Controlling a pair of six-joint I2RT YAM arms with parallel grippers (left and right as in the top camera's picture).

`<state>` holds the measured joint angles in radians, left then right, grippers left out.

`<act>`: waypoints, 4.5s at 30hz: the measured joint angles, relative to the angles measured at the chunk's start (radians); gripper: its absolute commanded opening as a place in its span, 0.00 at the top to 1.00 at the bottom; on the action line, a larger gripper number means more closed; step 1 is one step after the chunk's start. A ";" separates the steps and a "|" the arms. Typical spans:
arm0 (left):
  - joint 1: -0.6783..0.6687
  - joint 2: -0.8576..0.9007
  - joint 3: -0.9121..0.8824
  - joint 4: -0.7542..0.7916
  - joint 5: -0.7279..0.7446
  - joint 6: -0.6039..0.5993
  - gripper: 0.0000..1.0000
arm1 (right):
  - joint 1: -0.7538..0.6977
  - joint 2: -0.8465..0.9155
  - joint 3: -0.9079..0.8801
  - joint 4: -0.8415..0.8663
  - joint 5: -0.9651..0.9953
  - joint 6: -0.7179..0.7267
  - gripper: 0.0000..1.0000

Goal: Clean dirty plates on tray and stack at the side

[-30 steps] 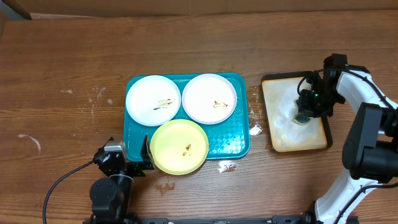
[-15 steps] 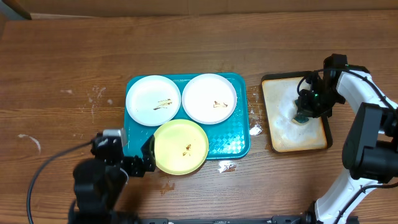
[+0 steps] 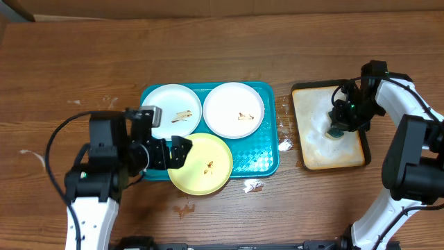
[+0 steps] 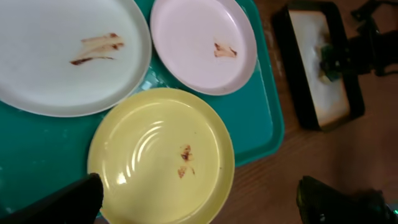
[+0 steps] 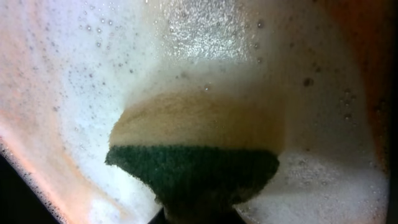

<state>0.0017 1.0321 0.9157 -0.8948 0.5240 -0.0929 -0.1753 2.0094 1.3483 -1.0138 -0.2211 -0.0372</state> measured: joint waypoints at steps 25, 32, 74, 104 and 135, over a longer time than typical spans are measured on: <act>-0.043 0.266 0.199 -0.171 -0.146 0.037 0.00 | 0.000 0.000 0.000 -0.008 -0.010 0.005 0.96; -0.129 0.431 0.447 -0.183 -0.216 0.021 0.76 | 0.000 0.000 0.016 -0.028 -0.011 0.007 0.96; -0.308 0.919 0.543 0.036 -0.251 -0.137 0.57 | 0.151 -0.064 0.247 -0.289 -0.037 0.008 0.96; -0.310 0.990 0.544 -0.014 -0.348 -0.488 0.60 | 0.151 -0.071 0.247 -0.290 -0.036 0.008 0.96; -0.341 1.071 0.560 0.100 -0.346 -0.560 0.96 | 0.151 -0.071 0.247 -0.298 -0.036 0.011 0.96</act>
<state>-0.3389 2.1029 1.4754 -0.7948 0.1776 -0.6533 -0.0246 1.9381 1.5951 -1.3121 -0.2569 -0.0257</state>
